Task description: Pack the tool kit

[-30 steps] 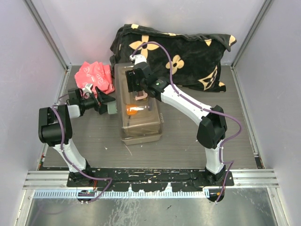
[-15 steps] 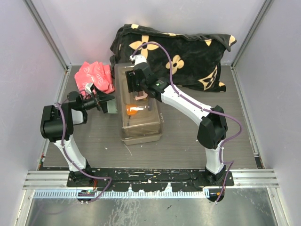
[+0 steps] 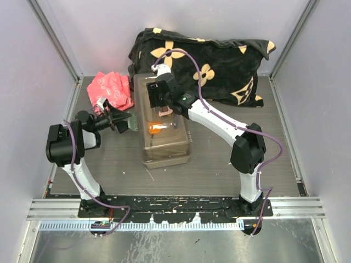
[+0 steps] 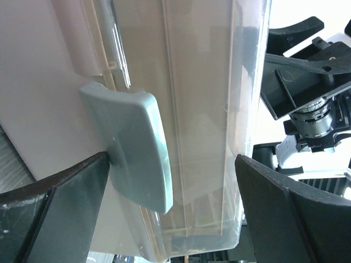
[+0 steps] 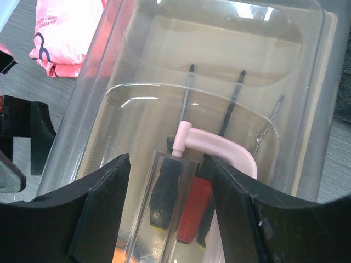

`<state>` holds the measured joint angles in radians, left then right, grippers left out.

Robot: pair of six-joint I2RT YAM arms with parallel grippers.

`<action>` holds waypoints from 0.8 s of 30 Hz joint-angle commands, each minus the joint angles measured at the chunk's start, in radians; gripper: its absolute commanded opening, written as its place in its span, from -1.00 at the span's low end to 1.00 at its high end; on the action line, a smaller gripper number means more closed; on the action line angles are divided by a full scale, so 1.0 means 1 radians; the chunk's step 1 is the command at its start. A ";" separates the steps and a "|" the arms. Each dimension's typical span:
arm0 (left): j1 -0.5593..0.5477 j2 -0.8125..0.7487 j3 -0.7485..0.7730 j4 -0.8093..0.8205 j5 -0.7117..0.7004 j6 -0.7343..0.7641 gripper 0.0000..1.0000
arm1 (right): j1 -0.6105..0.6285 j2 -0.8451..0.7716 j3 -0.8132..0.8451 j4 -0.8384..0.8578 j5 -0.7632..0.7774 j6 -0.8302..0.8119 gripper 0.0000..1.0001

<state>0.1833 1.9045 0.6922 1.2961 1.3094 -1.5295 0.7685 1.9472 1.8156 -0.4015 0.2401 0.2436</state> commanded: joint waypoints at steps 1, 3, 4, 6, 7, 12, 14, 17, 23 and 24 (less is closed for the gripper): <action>-0.010 -0.145 0.000 -0.126 0.032 0.133 0.95 | -0.079 0.099 -0.073 -0.200 0.101 -0.018 0.32; -0.009 -0.188 0.002 -0.245 0.027 0.217 0.95 | -0.079 0.099 -0.073 -0.200 0.099 -0.018 0.32; -0.011 -0.208 0.007 -0.289 0.027 0.238 0.96 | -0.080 0.099 -0.074 -0.200 0.099 -0.017 0.32; -0.013 -0.241 0.012 -0.327 0.026 0.259 0.96 | -0.080 0.098 -0.073 -0.200 0.098 -0.016 0.32; -0.013 -0.257 0.015 -0.356 0.024 0.275 0.96 | -0.080 0.099 -0.073 -0.199 0.097 -0.017 0.32; -0.020 -0.303 0.036 -0.585 0.014 0.444 0.96 | -0.079 0.099 -0.076 -0.197 0.091 -0.014 0.32; -0.021 -0.304 0.045 -0.686 0.006 0.518 0.96 | -0.079 0.096 -0.081 -0.197 0.092 -0.013 0.32; -0.021 -0.303 0.051 -0.772 -0.007 0.582 0.96 | -0.080 0.090 -0.088 -0.197 0.096 -0.016 0.32; -0.022 -0.303 0.074 -0.861 -0.053 0.642 0.93 | -0.080 0.085 -0.091 -0.197 0.096 -0.019 0.32; -0.022 -0.298 0.076 -0.867 -0.059 0.646 0.92 | -0.079 0.084 -0.091 -0.197 0.096 -0.019 0.32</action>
<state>0.1646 1.6249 0.7193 0.5148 1.2781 -0.9730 0.7662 1.9411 1.8023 -0.3920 0.2516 0.2386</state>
